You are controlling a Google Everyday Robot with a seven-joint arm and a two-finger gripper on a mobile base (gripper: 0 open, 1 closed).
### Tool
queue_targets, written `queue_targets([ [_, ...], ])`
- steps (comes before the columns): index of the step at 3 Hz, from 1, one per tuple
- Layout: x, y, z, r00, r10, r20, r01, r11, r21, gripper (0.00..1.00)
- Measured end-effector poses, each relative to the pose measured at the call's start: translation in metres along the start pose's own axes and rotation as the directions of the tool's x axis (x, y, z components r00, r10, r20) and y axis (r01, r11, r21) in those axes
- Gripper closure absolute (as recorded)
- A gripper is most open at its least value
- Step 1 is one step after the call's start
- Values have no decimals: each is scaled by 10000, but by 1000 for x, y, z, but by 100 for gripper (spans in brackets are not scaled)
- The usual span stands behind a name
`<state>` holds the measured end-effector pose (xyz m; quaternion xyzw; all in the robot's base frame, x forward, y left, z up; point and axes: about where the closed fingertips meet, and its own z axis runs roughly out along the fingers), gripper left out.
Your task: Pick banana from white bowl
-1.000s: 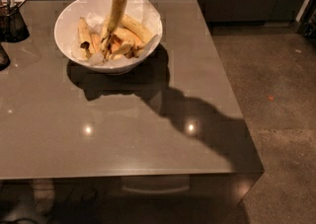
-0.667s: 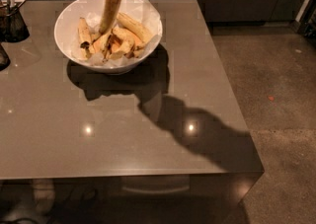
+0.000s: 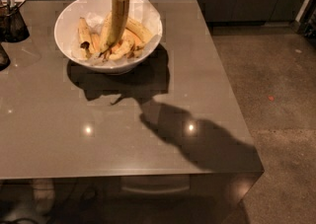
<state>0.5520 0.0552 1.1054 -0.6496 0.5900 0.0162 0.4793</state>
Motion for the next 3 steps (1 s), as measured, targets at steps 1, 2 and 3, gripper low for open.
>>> queue_targets([
  [1,2,21,-13,9998,213,-29,-213,9998,37,100],
  [2,10,76,-41,9948,865,-533,-848,9958,339,100],
  [3,10,76,-41,9948,865,-533,-848,9958,339,100],
])
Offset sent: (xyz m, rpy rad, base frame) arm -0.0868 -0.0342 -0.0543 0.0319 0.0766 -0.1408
